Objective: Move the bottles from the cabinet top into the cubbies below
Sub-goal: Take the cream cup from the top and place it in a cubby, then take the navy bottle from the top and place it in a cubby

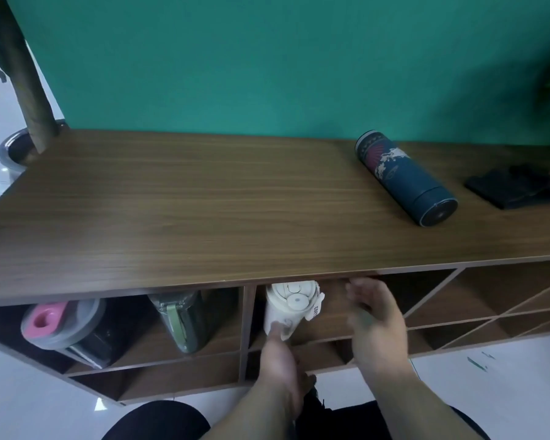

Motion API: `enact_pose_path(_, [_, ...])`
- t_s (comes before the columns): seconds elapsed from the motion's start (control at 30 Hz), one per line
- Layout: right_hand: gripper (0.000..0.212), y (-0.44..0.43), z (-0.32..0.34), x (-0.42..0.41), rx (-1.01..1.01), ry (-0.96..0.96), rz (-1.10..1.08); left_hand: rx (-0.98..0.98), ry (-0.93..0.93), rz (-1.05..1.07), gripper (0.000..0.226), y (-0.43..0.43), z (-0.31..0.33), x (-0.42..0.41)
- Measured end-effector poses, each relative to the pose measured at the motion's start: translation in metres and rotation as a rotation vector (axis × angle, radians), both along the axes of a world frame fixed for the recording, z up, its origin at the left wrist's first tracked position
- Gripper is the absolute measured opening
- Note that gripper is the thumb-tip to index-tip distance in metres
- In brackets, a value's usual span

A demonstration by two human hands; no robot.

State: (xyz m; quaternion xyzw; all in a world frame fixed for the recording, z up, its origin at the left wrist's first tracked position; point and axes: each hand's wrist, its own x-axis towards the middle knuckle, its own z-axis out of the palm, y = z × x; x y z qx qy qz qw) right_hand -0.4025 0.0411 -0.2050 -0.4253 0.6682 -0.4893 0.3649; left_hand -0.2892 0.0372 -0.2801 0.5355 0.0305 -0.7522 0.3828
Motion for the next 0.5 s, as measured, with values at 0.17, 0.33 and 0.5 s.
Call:
enact_pose_path(0.17, [0.03, 0.003, 0.073, -0.032, -0.188, 0.109, -0.288, -0.046, 0.067, -0.098, 0.065, 0.005, 0.016, -0.015])
enact_pose_path(0.33, [0.086, -0.054, 0.108, -0.063, -0.035, 0.493, -0.245, -0.076, 0.06, -0.117, 0.054, 0.01, 0.032, -0.018])
enact_pose_path(0.5, [0.094, -0.103, 0.11, -0.075, 0.085, 0.513, -0.178, -0.113, -0.016, -0.183, 0.05, 0.017, 0.043, -0.02])
